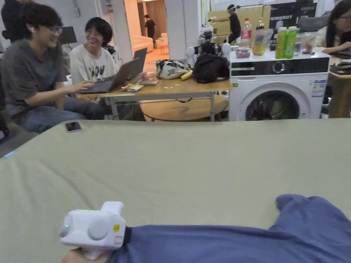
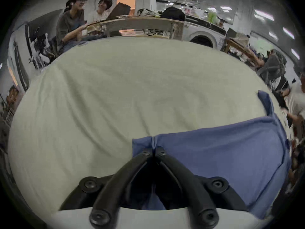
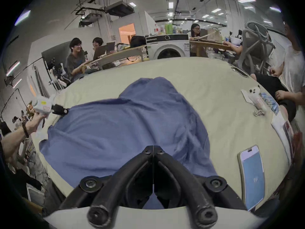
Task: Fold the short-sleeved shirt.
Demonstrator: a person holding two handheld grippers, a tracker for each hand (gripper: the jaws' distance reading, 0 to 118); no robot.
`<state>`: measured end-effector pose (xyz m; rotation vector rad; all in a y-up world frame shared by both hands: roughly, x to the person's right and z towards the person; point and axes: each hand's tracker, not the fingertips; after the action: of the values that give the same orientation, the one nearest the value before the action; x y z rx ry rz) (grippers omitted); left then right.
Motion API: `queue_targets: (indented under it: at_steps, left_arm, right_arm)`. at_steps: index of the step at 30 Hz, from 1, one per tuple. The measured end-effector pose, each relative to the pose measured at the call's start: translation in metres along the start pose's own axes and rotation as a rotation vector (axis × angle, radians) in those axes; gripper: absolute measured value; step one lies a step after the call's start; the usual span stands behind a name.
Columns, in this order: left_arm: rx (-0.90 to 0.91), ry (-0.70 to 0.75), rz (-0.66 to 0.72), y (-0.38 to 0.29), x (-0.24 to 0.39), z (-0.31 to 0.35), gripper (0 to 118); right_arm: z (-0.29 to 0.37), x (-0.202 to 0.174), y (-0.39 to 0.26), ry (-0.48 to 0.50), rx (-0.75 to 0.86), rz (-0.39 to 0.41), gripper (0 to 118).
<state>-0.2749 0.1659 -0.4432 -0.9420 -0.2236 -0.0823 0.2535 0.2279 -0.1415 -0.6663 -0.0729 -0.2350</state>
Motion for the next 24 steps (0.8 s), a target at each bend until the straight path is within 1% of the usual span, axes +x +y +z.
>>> queue_targets:
  at_steps: [2, 3, 4, 5, 6, 9, 11, 12, 13, 14, 15, 16, 17, 18, 19, 21, 22, 23, 24]
  left_arm:
    - [-0.023, -0.003, 0.016, 0.003, -0.003, -0.002, 0]
    - [-0.035, -0.012, 0.030, 0.006, -0.005, -0.002, 0]
    - [-0.044, -0.019, 0.046, 0.007, -0.006, -0.002, 0]
    - [-0.041, -0.016, 0.055, 0.007, -0.007, 0.001, 0]
    - [-0.037, -0.014, 0.056, 0.005, -0.006, 0.001, 0]
    - [-0.022, 0.002, 0.047, -0.002, 0.004, 0.008, 0]
    - [-0.024, 0.006, 0.043, -0.002, 0.006, 0.009, 0]
    - [-0.028, 0.005, 0.042, -0.001, 0.006, 0.009, 0]
    - [-0.032, 0.004, 0.042, -0.001, 0.006, 0.012, 0]
    - [-0.036, 0.002, 0.044, -0.001, 0.007, 0.013, 0]
    - [-0.036, 0.004, 0.042, -0.002, 0.009, 0.014, 0]
    - [-0.033, 0.007, 0.036, -0.004, 0.012, 0.014, 0]
    - [-0.031, 0.012, 0.030, -0.003, 0.010, 0.014, 0]
    - [-0.028, 0.013, 0.028, -0.004, 0.011, 0.016, 0]
    - [-0.015, 0.010, 0.026, -0.004, 0.011, 0.023, 0]
    - [0.101, -0.020, 0.005, -0.007, 0.005, 0.050, 0]
    - [0.170, -0.048, 0.005, -0.013, 0.003, 0.071, 0]
    - [0.199, -0.080, 0.011, -0.018, -0.001, 0.090, 0]
    - [0.213, -0.137, 0.026, -0.024, -0.010, 0.107, 0]
  right_arm:
    - [-0.019, 0.010, 0.027, -0.018, 0.013, 0.001, 2]
    - [-0.032, 0.014, 0.040, -0.033, -0.005, 0.014, 19]
    - [-0.046, 0.020, 0.054, -0.030, -0.016, 0.015, 52]
    - [-0.062, 0.025, 0.067, -0.028, -0.030, 0.011, 66]
    - [-0.079, 0.028, 0.079, -0.067, -0.082, 0.003, 66]
    - [-0.129, 0.042, 0.105, -0.129, -0.180, 0.038, 66]
    - [-0.157, 0.048, 0.112, -0.218, -0.268, 0.032, 66]
    - [-0.169, 0.052, 0.109, -0.233, -0.330, 0.010, 63]
    - [-0.181, 0.055, 0.106, -0.225, -0.415, 0.018, 46]
    - [-0.185, 0.054, 0.099, -0.214, -0.438, 0.030, 28]
    - [-0.175, 0.047, 0.099, -0.220, -0.342, 0.085, 27]
    - [-0.170, 0.043, 0.095, -0.215, -0.337, 0.116, 20]
    - [-0.167, 0.042, 0.094, -0.198, -0.335, 0.103, 7]
    - [-0.165, 0.041, 0.094, -0.205, -0.336, 0.101, 0]
    - [-0.159, 0.041, 0.093, -0.208, -0.303, 0.091, 0]
    - [-0.128, 0.037, 0.095, -0.169, -0.202, 0.054, 0]
    - [-0.106, 0.033, 0.094, -0.147, -0.117, 0.072, 0]
    - [-0.082, 0.030, 0.092, -0.127, -0.060, 0.095, 0]
    - [-0.061, 0.028, 0.089, -0.107, -0.029, 0.093, 0]
